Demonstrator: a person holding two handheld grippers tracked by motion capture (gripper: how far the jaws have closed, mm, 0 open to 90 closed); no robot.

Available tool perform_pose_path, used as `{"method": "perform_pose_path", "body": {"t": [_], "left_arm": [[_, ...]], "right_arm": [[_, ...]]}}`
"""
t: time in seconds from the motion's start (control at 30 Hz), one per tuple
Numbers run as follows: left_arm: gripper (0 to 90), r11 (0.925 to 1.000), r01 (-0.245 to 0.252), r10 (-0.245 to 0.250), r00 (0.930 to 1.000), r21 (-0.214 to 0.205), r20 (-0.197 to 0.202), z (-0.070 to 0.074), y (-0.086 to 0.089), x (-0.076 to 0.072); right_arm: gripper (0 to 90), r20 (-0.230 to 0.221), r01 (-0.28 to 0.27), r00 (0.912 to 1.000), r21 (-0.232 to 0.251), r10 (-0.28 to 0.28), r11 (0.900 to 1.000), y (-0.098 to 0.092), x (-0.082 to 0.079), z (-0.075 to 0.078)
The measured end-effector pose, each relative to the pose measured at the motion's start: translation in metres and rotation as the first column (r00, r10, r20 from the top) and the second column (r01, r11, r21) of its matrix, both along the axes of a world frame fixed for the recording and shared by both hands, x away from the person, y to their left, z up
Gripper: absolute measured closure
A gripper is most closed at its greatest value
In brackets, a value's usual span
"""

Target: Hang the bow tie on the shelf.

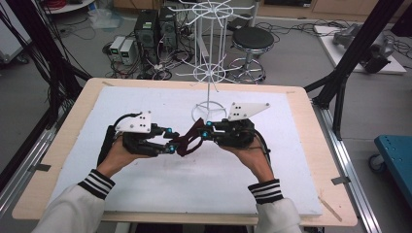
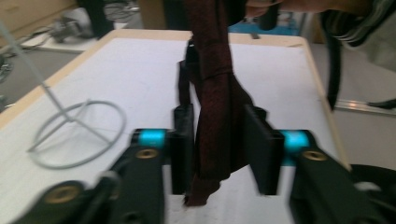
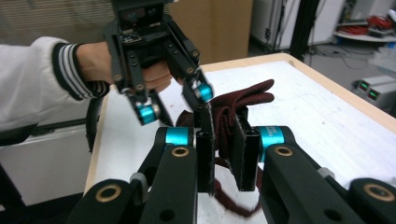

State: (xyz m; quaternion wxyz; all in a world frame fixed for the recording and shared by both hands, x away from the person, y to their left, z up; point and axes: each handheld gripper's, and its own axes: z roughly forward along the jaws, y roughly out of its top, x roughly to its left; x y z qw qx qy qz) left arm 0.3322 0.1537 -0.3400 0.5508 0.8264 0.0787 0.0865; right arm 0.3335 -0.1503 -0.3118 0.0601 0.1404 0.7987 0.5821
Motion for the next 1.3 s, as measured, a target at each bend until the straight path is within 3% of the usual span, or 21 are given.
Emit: {"method": "perform_pose_path", "body": {"t": [0.07, 0.1, 0.13, 0.2, 0.23, 0.27, 0.33, 0.37, 0.43, 0.67, 0.93, 1.07, 1.3], "left_arm": [[40.8, 0.9996, -0.021, 0.02, 0.9993, -0.019, -0.032, -0.001, 0.0, 0.002], [30.4, 0.9982, -0.056, 0.055, 0.9969, -0.018, -0.056, -0.001, 0.001, 0.003], [19.7, 0.9953, -0.096, 0.095, 0.9941, -0.013, -0.052, -0.001, 0.001, 0.004], [15.9, 0.993, -0.115, 0.113, 0.9918, -0.026, -0.06, -0.002, 0.003, 0.007], [3.8, 0.9912, -0.128, 0.126, 0.9906, -0.036, -0.054, -0.001, 0.004, 0.008], [1.7, 0.9848, -0.169, 0.167, 0.9851, -0.041, -0.041, -0.001, 0.005, 0.007], [1.7, 0.9745, -0.203, 0.203, 0.9791, -0.096, -0.003, 0.0, 0.009, 0.005], [1.7, 0.9668, -0.228, 0.231, 0.9728, -0.115, 0.014, -0.001, 0.012, 0.004], [1.7, 0.9672, -0.23, 0.231, 0.973, -0.108, -0.006, -0.004, 0.018, 0.004], [1.7, 0.9476, -0.292, 0.291, 0.9563, -0.13, -0.023, -0.016, 0.047, -0.002], [1.7, 0.9267, -0.342, 0.345, 0.9387, -0.156, -0.01, -0.024, 0.08, -0.014], [1.7, 0.9152, -0.355, 0.364, 0.9311, -0.19, 0.015, -0.026, 0.091, -0.021], [1.7, 0.9051, -0.365, 0.379, 0.9251, -0.219, 0.026, -0.031, 0.102, -0.028]], "right_arm": [[82.3, -0.011, 0.01, 0.9999, 0.01, -0.01, 0.9999, -0.002, 0.0, 0.001], [82.3, -0.01, 0.016, 0.9998, 0.013, -0.016, 0.9998, -0.004, 0.0, 0.001], [82.2, -0.014, 0.027, 0.9995, 0.018, -0.027, 0.9995, -0.005, 0.0, 0.002], [82.2, -0.018, 0.03, 0.9994, 0.026, -0.029, 0.9992, -0.006, 0.0, 0.002], [82.3, -0.022, 0.041, 0.999, 0.029, -0.04, 0.9987, -0.008, 0.001, 0.002], [82.3, -0.019, 0.049, 0.9986, 0.024, -0.049, 0.9985, -0.009, 0.0, 0.003], [82.3, -0.019, 0.057, 0.9982, 0.028, -0.056, 0.998, -0.011, 0.0, 0.003], [82.2, -0.017, 0.063, 0.9979, 0.03, -0.062, 0.9976, -0.012, 0.0, 0.004], [82.3, -0.011, 0.066, 0.9978, 0.034, -0.065, 0.9973, -0.013, 0.0, 0.004], [82.2, -0.004, 0.1, 0.995, 0.054, -0.1, 0.9935, -0.02, 0.0, 0.006], [82.3, 0.002, 0.143, 0.9897, 0.07, -0.143, 0.9873, -0.029, 0.002, 0.007], [82.3, 0.002, 0.155, 0.9879, 0.067, -0.155, 0.9857, -0.031, 0.002, 0.008], [82.3, 0.006, 0.185, 0.9826, 0.064, -0.186, 0.9806, -0.035, 0.004, 0.011]]}}
